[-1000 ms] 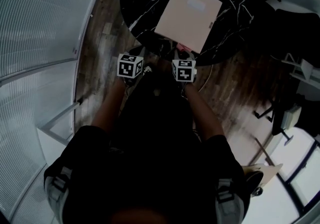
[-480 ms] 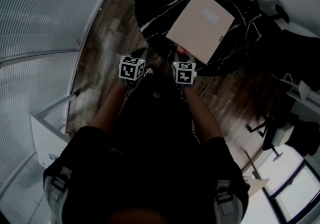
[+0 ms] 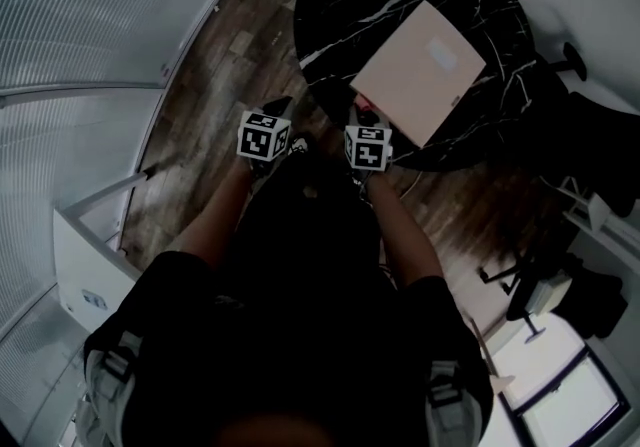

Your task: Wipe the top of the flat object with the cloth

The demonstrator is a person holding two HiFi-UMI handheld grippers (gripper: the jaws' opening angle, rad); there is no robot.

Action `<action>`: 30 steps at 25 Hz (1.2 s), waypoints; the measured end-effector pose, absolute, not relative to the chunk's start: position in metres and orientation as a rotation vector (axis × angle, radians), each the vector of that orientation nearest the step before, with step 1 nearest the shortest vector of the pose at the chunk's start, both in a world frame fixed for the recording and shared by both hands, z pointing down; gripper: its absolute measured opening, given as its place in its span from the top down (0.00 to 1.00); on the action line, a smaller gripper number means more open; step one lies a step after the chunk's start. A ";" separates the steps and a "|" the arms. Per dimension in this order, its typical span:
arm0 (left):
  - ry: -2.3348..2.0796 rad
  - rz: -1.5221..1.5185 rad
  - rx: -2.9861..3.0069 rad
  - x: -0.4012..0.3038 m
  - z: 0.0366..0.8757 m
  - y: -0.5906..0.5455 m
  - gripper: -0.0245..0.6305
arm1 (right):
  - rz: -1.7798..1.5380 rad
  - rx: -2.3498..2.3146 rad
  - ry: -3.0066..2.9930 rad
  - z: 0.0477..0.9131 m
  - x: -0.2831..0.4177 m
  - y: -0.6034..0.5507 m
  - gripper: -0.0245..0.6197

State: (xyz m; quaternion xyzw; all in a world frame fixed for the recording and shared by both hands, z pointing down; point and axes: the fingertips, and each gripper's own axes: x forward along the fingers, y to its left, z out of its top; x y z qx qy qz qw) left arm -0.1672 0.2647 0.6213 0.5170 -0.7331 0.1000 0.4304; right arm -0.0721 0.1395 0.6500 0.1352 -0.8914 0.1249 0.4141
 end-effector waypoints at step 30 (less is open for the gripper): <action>-1.680 0.195 1.625 -0.182 0.569 0.220 0.96 | 0.202 0.486 -2.447 0.544 -0.082 0.159 0.92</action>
